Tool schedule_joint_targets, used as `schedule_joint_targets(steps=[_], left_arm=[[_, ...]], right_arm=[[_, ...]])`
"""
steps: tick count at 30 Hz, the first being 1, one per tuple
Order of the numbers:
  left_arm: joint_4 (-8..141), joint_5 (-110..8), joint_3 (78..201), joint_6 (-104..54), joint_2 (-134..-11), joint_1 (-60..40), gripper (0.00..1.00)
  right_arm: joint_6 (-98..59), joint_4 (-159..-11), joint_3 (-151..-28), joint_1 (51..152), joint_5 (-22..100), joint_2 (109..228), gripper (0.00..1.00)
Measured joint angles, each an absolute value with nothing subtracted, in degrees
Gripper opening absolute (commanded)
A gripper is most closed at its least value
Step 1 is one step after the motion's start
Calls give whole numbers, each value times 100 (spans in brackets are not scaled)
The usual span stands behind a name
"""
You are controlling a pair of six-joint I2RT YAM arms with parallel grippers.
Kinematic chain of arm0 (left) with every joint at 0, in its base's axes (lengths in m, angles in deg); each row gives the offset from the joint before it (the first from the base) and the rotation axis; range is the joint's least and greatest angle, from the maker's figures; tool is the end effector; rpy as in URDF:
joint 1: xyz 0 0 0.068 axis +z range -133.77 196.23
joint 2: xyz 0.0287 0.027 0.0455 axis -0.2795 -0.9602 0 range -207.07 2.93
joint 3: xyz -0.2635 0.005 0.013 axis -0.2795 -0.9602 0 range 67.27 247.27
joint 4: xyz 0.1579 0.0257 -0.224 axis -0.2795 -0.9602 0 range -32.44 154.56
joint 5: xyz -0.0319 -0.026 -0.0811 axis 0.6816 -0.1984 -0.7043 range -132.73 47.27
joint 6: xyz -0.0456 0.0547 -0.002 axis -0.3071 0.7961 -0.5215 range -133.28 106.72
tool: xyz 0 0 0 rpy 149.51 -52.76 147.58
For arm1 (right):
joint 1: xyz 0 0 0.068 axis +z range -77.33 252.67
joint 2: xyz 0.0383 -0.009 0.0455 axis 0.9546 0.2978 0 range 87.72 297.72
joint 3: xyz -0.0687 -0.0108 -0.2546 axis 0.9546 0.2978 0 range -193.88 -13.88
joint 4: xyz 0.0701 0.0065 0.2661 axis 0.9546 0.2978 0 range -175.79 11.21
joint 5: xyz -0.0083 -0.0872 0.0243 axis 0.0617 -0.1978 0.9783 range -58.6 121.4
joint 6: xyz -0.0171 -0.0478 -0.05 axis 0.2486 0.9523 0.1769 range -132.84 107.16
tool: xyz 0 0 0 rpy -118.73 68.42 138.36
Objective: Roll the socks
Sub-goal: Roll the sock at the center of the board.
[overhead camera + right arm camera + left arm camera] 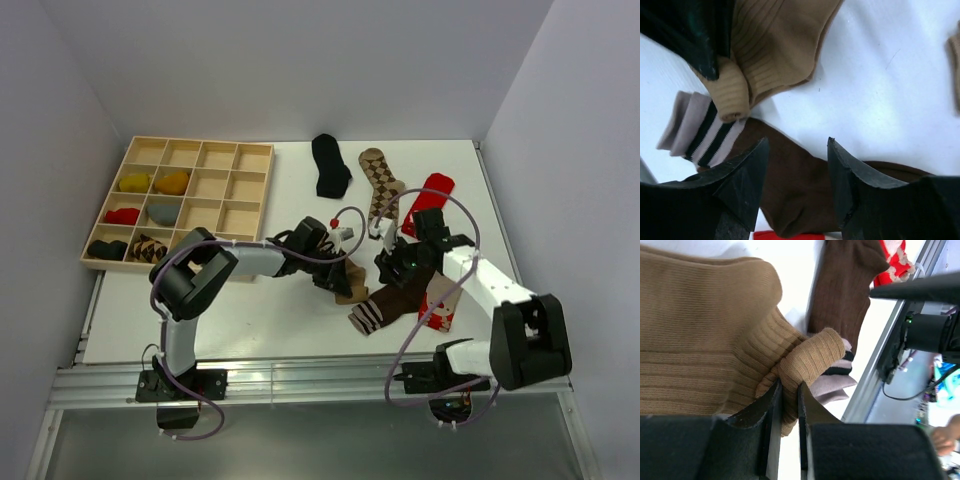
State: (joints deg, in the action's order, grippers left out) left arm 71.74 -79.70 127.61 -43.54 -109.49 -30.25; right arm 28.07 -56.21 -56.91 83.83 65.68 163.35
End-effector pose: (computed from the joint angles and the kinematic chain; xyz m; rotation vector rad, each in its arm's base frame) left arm 0.2566 -0.3213 0.0957 0.7196 2.5079 -1.3433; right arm 0.2536 0.0837 0.1627 -1.2523 2.1348 0.5789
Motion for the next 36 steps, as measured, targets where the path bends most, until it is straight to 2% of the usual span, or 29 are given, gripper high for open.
schedule_joint_targets(steps=[4, 9, 25, 28, 29, 34, 36], left_arm=[[6604, -8169, 13067, -4513, -11095, -2931, 0], [6232, -8473, 13371, -4736, -11323, -2800, 0], [5999, -8846, 13561, -5042, -11548, -2632, 0], [5953, -8873, 13589, -5040, -11570, -2618, 0], [5948, -8888, 13594, -5040, -11574, -2616, 0], [5924, -8925, 13594, -5040, -11574, -2597, 1], [5911, -8943, 13594, -5040, -11574, -2583, 3]], right_arm=[[3179, -5940, -5190, 8648, 6469, 15662, 59], [3450, -6311, -4692, 9518, 6216, 15277, 60], [3769, -6873, -4622, 10678, 5626, 15754, 59], [3782, -7035, -4622, 10783, 5425, 15913, 56], [3784, -7090, -4622, 10820, 5355, 15985, 51], [3784, -7273, -4633, 10892, 5171, 16381, 47], [3784, -7295, -4674, 10895, 5151, 16484, 34]])
